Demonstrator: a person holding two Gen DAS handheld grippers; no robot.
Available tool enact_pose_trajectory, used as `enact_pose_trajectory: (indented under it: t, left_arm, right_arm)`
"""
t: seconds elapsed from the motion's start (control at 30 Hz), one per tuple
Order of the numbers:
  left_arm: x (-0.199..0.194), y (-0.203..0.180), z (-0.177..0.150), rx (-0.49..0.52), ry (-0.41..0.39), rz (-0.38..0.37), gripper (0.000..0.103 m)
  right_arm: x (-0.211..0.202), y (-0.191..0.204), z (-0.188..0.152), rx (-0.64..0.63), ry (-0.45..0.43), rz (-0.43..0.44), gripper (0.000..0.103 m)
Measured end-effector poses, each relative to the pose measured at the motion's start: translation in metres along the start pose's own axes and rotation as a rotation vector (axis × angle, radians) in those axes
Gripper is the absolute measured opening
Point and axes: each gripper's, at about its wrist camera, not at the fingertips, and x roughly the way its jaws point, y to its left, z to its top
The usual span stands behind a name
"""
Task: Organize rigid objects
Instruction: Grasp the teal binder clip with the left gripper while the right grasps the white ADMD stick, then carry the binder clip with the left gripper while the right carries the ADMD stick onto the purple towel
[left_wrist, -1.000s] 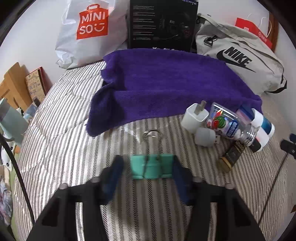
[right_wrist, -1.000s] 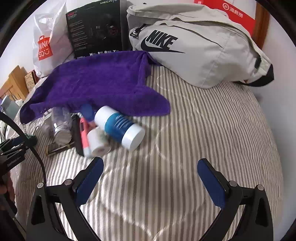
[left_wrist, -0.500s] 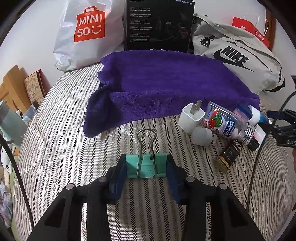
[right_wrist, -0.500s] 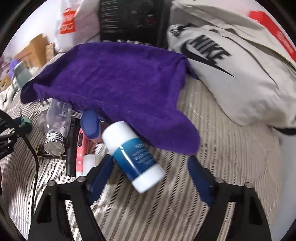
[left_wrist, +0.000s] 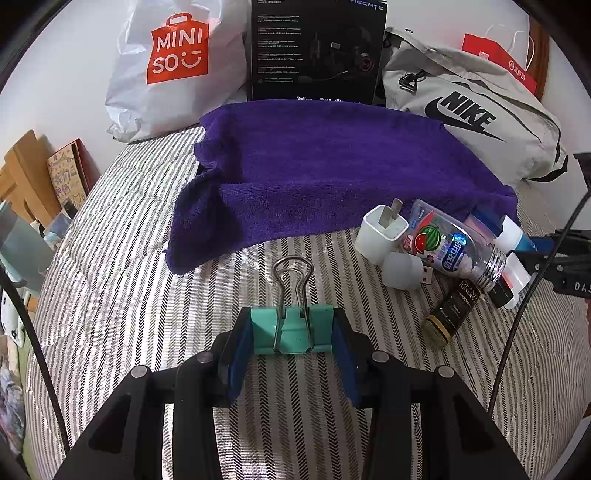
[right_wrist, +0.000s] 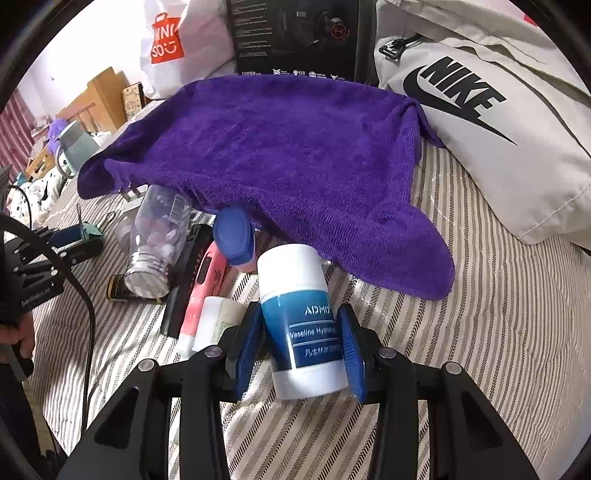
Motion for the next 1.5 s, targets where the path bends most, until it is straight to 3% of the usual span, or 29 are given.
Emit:
enact_pose_trajectory:
  t: [0.17, 0.43, 0.67, 0.77, 0.83, 1.17, 1.5]
  left_arm:
    - [0.000, -0.001, -0.001, 0.004, -0.007, 0.003, 0.040]
    - [-0.001, 0.000, -0.002, -0.001, 0.003, -0.010, 0.039]
    - [-0.015, -0.004, -0.005, 0.001, -0.006, -0.027, 0.039]
    - [-0.022, -0.003, -0.003, -0.003, -0.018, -0.031, 0.039]
    - [-0.026, -0.001, 0.000, -0.009, -0.028, -0.032, 0.039]
    - [-0.048, -0.002, 0.023, -0.007, -0.082, -0.018, 0.039]
    - [-0.053, -0.008, 0.061, 0.001, -0.138, -0.060, 0.039]
  right_arm:
    - [0.010, 0.008, 0.004, -0.051, 0.014, -0.069, 0.041]
    - [-0.004, 0.005, -0.013, -0.005, 0.027, -0.077, 0.036]
    - [-0.023, -0.003, -0.029, 0.077, 0.026, -0.036, 0.036]
    - [-0.030, -0.009, -0.034, 0.127, 0.014, 0.044, 0.036]
    - [-0.031, -0.010, -0.034, 0.130, 0.012, 0.047, 0.036]
    - [-0.046, -0.008, -0.019, 0.125, -0.025, 0.043, 0.036]
    - [-0.050, -0.013, 0.014, 0.149, -0.073, 0.062, 0.036]
